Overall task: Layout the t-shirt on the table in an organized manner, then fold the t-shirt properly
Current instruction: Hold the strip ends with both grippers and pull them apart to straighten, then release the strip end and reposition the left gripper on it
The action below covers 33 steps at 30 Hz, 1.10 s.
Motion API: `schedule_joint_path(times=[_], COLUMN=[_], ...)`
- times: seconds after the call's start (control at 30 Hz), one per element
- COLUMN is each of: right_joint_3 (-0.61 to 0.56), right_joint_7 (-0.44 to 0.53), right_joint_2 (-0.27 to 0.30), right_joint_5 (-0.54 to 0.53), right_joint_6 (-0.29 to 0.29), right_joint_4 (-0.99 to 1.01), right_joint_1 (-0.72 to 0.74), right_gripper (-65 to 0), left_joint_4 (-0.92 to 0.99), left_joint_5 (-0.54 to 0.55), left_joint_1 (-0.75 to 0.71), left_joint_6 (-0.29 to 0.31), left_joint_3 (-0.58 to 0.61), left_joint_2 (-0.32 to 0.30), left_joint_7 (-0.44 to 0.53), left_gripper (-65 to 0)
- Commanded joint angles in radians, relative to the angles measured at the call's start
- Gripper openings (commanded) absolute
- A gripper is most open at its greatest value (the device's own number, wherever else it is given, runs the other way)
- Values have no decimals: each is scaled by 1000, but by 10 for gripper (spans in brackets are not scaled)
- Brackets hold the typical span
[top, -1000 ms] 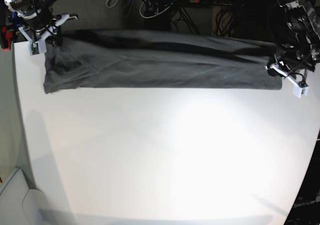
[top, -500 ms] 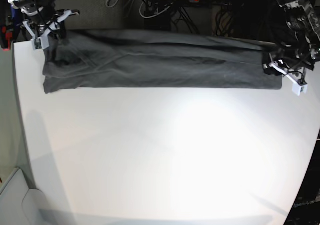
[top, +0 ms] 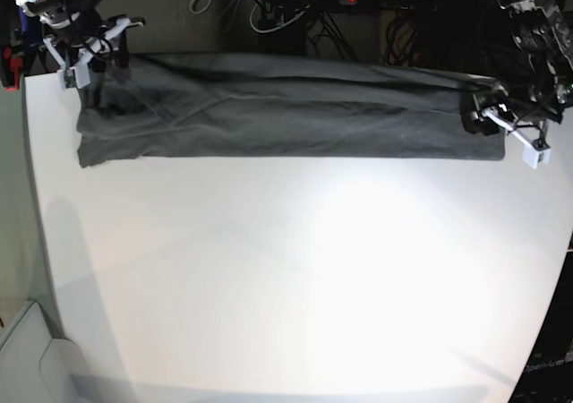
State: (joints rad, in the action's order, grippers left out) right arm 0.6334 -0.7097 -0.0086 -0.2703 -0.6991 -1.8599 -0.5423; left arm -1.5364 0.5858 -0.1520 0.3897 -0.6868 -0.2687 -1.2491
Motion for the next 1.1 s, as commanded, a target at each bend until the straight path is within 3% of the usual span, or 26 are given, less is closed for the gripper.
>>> schedule_joint_path(times=[0.0, 0.2, 0.5, 0.87, 1.07], right_joint_3=[33, 131, 131, 135, 107], right_joint_7=[19, 19, 14, -147, -150], right_joint_2=[9, 9, 12, 46, 43], right_joint_5=[-13, -16, -14, -13, -13], right_joint_6=[1, 1, 1, 1, 1], right_joint_4=[-19, -19, -27, -73, 41], right_joint_1=[-2, 66, 167, 351, 344], right_gripper=[-380, -380, -381, -385, -385], left_joint_4=[-29, -85, -95, -95, -94], left_joint_5=[13, 13, 13, 13, 13], left_joint_1=[7, 7, 7, 12, 15], left_joint_6=[2, 2, 2, 2, 1], left_joint_3=[-11, -11, -11, -11, -11], left_joint_2=[-19, -17, -17, -10, -10], left_joint_7=[9, 1, -1, -1, -1], left_gripper=[-179, -178, -178, -178, -178])
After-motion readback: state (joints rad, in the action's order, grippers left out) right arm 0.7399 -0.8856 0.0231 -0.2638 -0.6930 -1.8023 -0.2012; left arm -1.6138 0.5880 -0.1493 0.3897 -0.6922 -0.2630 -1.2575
